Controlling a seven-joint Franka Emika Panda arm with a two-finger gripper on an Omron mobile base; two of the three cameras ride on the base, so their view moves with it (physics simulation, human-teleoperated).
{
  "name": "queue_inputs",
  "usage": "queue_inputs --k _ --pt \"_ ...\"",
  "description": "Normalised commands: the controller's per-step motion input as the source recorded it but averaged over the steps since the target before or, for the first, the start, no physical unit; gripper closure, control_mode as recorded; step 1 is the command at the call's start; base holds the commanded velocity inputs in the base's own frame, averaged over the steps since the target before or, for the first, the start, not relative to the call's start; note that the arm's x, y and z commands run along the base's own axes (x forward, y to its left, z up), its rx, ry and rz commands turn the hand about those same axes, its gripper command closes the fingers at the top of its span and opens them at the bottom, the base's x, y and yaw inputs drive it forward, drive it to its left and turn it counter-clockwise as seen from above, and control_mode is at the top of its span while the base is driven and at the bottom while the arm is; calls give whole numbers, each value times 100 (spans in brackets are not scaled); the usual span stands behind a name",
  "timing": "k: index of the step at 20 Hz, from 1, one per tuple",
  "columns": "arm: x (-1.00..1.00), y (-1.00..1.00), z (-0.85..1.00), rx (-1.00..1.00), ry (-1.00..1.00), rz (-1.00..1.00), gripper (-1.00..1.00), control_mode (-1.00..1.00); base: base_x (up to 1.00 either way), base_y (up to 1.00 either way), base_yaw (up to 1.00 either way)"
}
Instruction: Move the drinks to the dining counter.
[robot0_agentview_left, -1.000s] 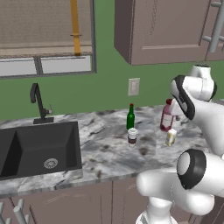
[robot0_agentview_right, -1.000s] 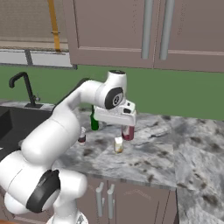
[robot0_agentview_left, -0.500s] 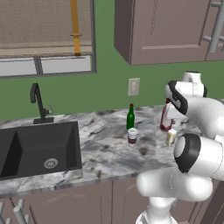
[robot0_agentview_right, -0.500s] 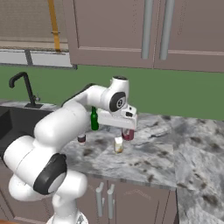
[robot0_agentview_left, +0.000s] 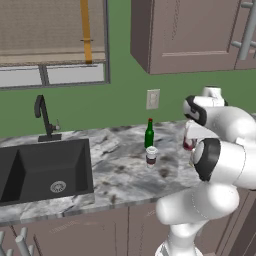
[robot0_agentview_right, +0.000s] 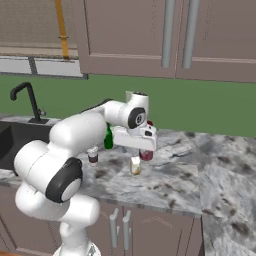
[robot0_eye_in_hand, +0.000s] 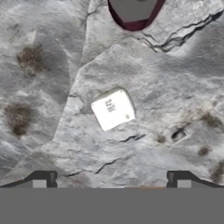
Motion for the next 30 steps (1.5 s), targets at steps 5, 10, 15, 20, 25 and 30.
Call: queue_inputs --k 5,10,15,20,25,30 --pt "8 -2 -21 5 6 -4 -100 -100 0 0 0" --pt "4 -11 -25 5 1 0 -100 -100 0 0 0" --pt "12 0 -26 1 3 0 -100 -100 0 0 0" --pt "21 0 -15 0 1 0 -100 -100 0 0 0" --pt "25 0 -9 0 0 0 -100 -100 0 0 0" --pt "1 0 -11 0 0 0 -100 -100 0 0 0"
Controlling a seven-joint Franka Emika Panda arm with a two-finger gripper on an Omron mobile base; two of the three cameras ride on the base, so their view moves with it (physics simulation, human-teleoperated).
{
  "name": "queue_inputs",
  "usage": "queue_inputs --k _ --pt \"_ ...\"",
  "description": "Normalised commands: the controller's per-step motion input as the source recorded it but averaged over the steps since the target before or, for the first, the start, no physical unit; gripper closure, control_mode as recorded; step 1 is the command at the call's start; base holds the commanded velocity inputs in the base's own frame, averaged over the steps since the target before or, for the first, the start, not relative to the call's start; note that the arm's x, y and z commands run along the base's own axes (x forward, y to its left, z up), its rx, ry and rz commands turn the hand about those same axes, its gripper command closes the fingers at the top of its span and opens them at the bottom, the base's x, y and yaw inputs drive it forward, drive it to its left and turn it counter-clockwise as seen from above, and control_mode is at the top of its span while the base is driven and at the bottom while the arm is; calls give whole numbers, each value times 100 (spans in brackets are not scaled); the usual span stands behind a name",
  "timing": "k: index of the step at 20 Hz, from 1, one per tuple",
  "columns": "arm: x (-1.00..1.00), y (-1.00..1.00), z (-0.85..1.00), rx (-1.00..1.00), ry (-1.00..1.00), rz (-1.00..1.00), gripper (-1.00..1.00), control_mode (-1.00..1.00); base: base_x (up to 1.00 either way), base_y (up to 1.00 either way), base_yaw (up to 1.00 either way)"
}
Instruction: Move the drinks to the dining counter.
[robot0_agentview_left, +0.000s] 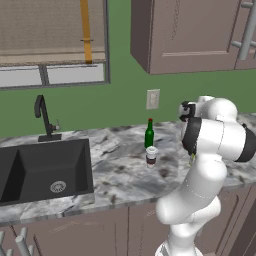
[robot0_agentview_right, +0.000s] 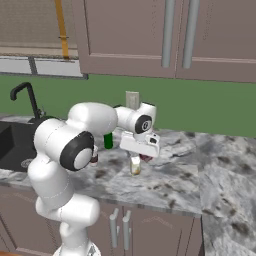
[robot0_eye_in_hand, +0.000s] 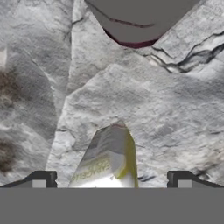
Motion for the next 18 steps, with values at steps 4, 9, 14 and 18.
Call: queue_inputs --k 4,9,14,18 --pt "-38 0 -2 0 -1 0 -100 -100 0 0 0" --pt "-10 5 -11 0 -1 1 -100 -100 0 0 0" --pt "10 1 -5 0 -2 5 -100 -100 0 0 0" --pt "0 0 0 0 -5 8 -100 -100 0 0 0"
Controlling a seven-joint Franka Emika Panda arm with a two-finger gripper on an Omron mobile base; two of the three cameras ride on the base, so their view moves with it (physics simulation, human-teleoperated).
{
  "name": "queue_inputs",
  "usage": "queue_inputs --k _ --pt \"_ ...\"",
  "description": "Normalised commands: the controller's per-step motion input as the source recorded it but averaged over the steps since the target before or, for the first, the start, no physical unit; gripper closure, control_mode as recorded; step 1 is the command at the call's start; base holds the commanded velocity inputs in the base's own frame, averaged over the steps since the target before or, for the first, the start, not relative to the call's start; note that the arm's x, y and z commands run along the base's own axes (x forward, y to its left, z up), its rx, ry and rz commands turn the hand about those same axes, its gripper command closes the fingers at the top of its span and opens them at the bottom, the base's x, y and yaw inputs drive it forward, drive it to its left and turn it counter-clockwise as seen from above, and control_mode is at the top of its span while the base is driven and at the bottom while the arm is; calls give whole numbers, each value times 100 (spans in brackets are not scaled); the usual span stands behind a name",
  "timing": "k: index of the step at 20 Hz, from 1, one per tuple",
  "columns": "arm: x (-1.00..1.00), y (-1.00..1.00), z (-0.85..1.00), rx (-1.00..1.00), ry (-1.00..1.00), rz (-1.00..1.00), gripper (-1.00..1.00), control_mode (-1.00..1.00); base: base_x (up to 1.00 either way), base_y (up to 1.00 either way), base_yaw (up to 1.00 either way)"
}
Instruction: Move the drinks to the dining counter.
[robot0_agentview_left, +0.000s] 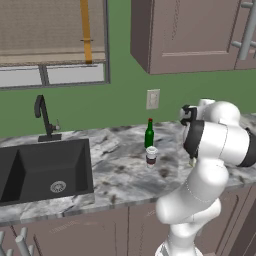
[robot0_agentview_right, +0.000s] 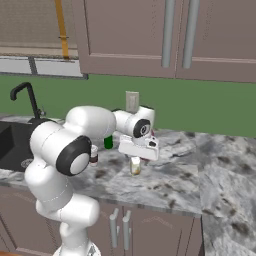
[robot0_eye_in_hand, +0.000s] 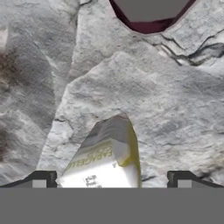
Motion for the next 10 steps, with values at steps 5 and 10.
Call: queue_inputs --k 5,10 --pt "0 5 -4 0 -1 7 100 -100 0 0 0" --pt "0 2 -1 0 0 1 100 -100 0 0 0"
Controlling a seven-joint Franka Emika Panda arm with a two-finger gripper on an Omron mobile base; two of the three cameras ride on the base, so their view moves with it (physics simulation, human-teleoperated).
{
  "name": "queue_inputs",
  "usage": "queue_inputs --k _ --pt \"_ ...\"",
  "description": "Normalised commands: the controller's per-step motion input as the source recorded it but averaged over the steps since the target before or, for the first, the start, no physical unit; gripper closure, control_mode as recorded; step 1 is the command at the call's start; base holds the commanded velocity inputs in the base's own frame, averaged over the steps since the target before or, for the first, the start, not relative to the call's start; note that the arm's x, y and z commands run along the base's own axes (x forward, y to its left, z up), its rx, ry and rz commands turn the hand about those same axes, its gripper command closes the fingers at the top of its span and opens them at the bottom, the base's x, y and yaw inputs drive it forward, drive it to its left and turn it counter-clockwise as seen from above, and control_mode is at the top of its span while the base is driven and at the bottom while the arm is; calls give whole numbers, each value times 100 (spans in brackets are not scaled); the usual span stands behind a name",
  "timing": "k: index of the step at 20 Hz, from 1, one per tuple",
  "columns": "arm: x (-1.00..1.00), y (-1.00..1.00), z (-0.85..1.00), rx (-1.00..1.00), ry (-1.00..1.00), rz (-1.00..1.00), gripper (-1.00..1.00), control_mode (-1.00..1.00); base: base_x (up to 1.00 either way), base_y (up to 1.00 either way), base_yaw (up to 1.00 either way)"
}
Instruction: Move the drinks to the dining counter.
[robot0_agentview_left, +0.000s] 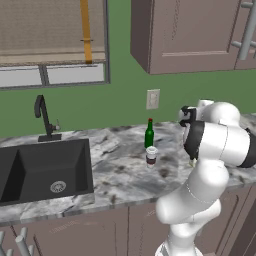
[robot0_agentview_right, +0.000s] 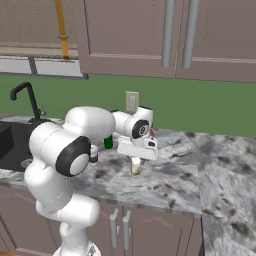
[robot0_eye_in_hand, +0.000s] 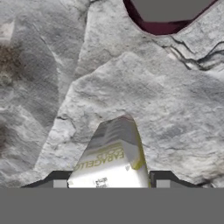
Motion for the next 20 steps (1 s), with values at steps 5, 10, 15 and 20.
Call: queue_inputs --k 5,10,15,20 --pt "-27 12 6 0 -12 1 100 -100 0 0 0" --pt "-80 32 55 -2 -11 0 100 -100 0 0 0" --pt "-45 53 60 -1 0 1 100 -100 0 0 0" --pt "-11 42 44 0 1 3 100 -100 0 0 0"
